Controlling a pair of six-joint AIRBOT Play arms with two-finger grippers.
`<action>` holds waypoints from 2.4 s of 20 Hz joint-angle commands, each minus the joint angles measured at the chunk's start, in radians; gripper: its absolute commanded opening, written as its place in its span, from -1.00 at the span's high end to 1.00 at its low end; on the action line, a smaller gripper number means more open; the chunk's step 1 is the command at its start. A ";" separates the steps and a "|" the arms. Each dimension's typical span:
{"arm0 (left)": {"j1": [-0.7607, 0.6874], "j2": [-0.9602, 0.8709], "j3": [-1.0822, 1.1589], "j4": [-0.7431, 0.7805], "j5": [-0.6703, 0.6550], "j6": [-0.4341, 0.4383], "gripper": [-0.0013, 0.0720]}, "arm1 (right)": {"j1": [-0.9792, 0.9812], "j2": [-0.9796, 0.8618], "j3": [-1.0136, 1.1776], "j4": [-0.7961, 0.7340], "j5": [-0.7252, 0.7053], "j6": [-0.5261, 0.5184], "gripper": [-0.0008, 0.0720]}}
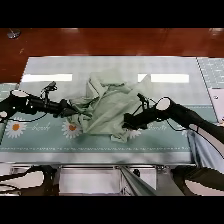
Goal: Fold the shirts.
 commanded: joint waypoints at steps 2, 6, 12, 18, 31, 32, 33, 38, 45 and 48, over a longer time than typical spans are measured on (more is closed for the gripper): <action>0.035 0.113 0.014 -0.175 -0.011 0.042 0.91 | -0.048 0.018 0.209 -0.076 0.119 -0.046 0.90; 0.107 0.343 0.218 -0.492 0.024 0.092 0.91 | -0.185 0.101 0.692 -0.287 0.246 0.060 0.90; 0.180 0.558 0.803 -0.329 0.108 -0.044 0.91 | -0.220 0.209 1.376 -0.328 0.426 0.037 0.90; 0.188 0.669 1.173 -0.072 0.108 -0.182 0.91 | -0.220 0.438 1.389 -0.312 0.526 -0.027 0.90; 0.011 0.771 0.878 0.098 -0.094 -0.234 0.91 | -0.221 0.678 0.855 -0.314 0.630 -0.045 0.89; 0.012 0.767 0.784 0.098 -0.092 -0.226 0.91 | -0.221 0.677 0.782 -0.320 0.591 -0.060 0.90; 0.011 0.759 0.694 0.098 -0.081 -0.211 0.91 | -0.221 0.671 0.714 -0.332 0.554 -0.070 0.90; 0.010 0.609 0.320 0.098 0.123 -0.153 0.91 | -0.221 0.481 0.554 -0.627 0.387 -0.002 0.90; -0.093 0.156 0.374 0.013 0.358 -0.109 0.91 | -0.367 -0.038 0.680 -0.434 0.132 0.004 0.89; -0.137 -0.005 0.445 -0.005 0.368 -0.111 0.91 | -0.427 -0.232 0.808 -0.252 0.102 0.003 0.89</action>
